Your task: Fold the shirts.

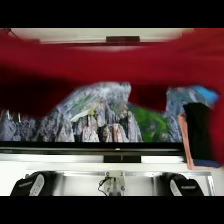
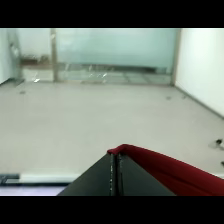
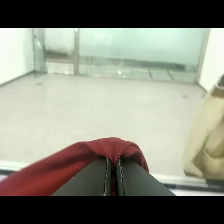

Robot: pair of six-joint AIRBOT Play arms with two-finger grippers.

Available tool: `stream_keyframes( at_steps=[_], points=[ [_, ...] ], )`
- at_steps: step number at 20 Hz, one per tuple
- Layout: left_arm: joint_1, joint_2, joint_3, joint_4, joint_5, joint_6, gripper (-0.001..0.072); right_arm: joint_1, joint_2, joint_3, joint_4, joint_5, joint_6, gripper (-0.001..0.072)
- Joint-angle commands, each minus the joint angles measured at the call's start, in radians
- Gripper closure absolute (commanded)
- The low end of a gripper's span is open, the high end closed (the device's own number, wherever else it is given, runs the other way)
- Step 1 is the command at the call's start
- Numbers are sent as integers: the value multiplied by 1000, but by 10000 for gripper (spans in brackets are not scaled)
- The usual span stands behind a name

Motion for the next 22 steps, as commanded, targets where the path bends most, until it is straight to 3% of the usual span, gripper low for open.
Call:
stream_keyframes(
  at_steps=[1,4,7,9,13,18,22],
  points=[
    [0,27,-5,67,-161,-51,679,0,18,10,-66,241,52,627],
    [0,-7,-97,69,-164,-7,679,0,-79,10,-64,360,68,627],
    [0,-69,-261,59,-165,1,679,0,-244,-1,-65,515,166,626],
    [-3,-148,-381,18,-158,39,680,0,-366,-72,-63,495,166,626],
    [-66,-397,-564,1,-14,58,679,2,-636,-235,-53,195,172,627],
    [-180,-823,-535,0,251,53,679,1,-993,-245,130,-236,176,626],
    [-208,-1039,-452,-64,311,53,679,1,-1120,-246,216,-395,182,626]
  ],
)
